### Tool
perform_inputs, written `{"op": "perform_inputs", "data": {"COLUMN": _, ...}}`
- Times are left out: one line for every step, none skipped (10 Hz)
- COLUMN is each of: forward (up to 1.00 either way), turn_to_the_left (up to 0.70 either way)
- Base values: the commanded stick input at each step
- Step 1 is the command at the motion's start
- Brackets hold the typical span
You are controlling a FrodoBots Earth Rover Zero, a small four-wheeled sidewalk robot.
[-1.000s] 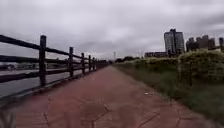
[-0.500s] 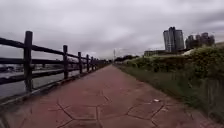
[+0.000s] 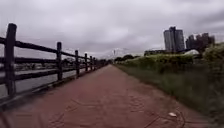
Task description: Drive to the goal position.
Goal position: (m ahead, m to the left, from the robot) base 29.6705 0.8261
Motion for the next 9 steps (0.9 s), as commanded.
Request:
{"op": "perform_inputs", "data": {"forward": 1.0, "turn_to_the_left": 0.0}}
{"op": "perform_inputs", "data": {"forward": 1.0, "turn_to_the_left": 0.0}}
{"op": "perform_inputs", "data": {"forward": 1.0, "turn_to_the_left": 0.0}}
{"op": "perform_inputs", "data": {"forward": 1.0, "turn_to_the_left": 0.0}}
{"op": "perform_inputs", "data": {"forward": 1.0, "turn_to_the_left": 0.0}}
{"op": "perform_inputs", "data": {"forward": 1.0, "turn_to_the_left": 0.0}}
{"op": "perform_inputs", "data": {"forward": 1.0, "turn_to_the_left": 0.0}}
{"op": "perform_inputs", "data": {"forward": 1.0, "turn_to_the_left": 0.0}}
{"op": "perform_inputs", "data": {"forward": 1.0, "turn_to_the_left": 0.0}}
